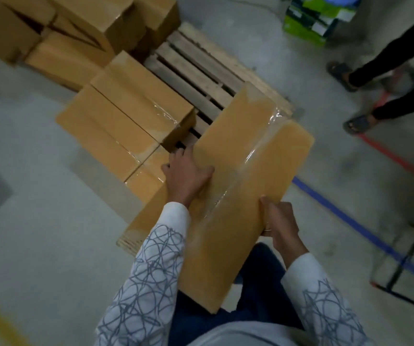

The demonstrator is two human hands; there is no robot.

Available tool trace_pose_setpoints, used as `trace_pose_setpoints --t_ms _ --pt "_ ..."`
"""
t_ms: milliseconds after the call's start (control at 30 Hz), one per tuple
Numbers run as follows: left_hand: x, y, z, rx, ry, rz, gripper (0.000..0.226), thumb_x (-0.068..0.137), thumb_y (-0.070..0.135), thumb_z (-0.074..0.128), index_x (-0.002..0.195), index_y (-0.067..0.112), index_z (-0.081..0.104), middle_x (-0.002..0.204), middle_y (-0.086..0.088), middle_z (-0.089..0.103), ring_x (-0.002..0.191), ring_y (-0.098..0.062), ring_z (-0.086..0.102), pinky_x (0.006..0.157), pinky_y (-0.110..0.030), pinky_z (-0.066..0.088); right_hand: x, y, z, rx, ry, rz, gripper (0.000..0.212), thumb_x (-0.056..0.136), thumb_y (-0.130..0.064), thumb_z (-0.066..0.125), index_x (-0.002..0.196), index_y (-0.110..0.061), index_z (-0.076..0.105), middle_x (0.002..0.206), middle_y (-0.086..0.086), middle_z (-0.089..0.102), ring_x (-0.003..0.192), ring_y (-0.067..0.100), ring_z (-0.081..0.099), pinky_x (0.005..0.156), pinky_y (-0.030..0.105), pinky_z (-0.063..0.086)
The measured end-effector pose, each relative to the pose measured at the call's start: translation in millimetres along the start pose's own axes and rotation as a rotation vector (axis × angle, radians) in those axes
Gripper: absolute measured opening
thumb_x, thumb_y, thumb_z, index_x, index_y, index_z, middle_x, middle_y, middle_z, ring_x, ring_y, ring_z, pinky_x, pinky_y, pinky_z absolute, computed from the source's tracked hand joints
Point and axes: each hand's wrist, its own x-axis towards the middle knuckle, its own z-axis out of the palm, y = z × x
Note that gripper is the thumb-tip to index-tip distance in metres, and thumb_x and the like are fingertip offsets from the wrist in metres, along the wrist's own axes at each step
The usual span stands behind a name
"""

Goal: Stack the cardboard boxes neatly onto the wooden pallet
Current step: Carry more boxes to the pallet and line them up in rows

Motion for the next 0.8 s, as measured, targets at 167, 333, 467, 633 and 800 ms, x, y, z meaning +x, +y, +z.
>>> trace_pose_setpoints --t_ms 167,333,467,633,800 --pt "11.1 10.5 10.1 -0.174 0.033 -0.191 0.081 0.079 0.054 0.066 0.150 0.025 0.044 0.139 -0.005 0.052 0.132 -0.030 0.040 0.106 -0.046 0.025 41.9 -46.6 -5.2 -0.175 0.050 -0.129 0.062 0.089 -0.060 0.065 0.133 -0.018 0.050 0.119 0.003 0.061 0.103 0.029 0.058 0.093 0.047 0.054" --pt "30.1 45.2 36.9 -0.367 0.110 -0.426 0.087 0.065 0.057 0.055 0.147 0.029 0.049 0.130 -0.004 0.056 0.129 -0.031 0.042 0.105 -0.047 0.026 97.8 -118.4 -15.0 -0.325 0.040 -0.278 0.075 0.083 -0.055 0.072 0.139 -0.011 0.048 0.131 0.003 0.055 0.114 0.026 0.057 0.091 0.038 0.048" --pt "60.8 84.4 75.8 -0.555 0.236 -0.628 0.089 0.066 0.053 0.059 0.150 0.030 0.044 0.137 -0.002 0.054 0.133 -0.028 0.042 0.106 -0.045 0.027 168.6 -186.7 -9.8 -0.477 -0.045 -0.377 0.072 0.075 -0.061 0.069 0.128 -0.013 0.057 0.124 0.006 0.061 0.109 0.029 0.059 0.088 0.041 0.051" --pt "100.0 110.5 128.0 -0.674 0.271 -0.773 0.094 0.067 0.053 0.060 0.155 0.028 0.037 0.144 -0.005 0.050 0.134 -0.033 0.043 0.111 -0.055 0.034 230.2 -232.4 2.9 -0.612 -0.059 -0.481 0.071 0.084 -0.053 0.071 0.139 -0.014 0.050 0.136 0.011 0.056 0.122 0.037 0.055 0.101 0.050 0.050" --pt "143.5 87.9 182.8 -0.777 0.273 -0.866 0.083 0.073 0.048 0.064 0.151 0.029 0.041 0.139 -0.002 0.053 0.131 -0.032 0.046 0.111 -0.053 0.036 297.4 -228.2 36.4 -0.774 -0.038 -0.588 0.072 0.092 -0.046 0.072 0.146 -0.006 0.046 0.145 0.018 0.047 0.133 0.040 0.045 0.105 0.049 0.041"
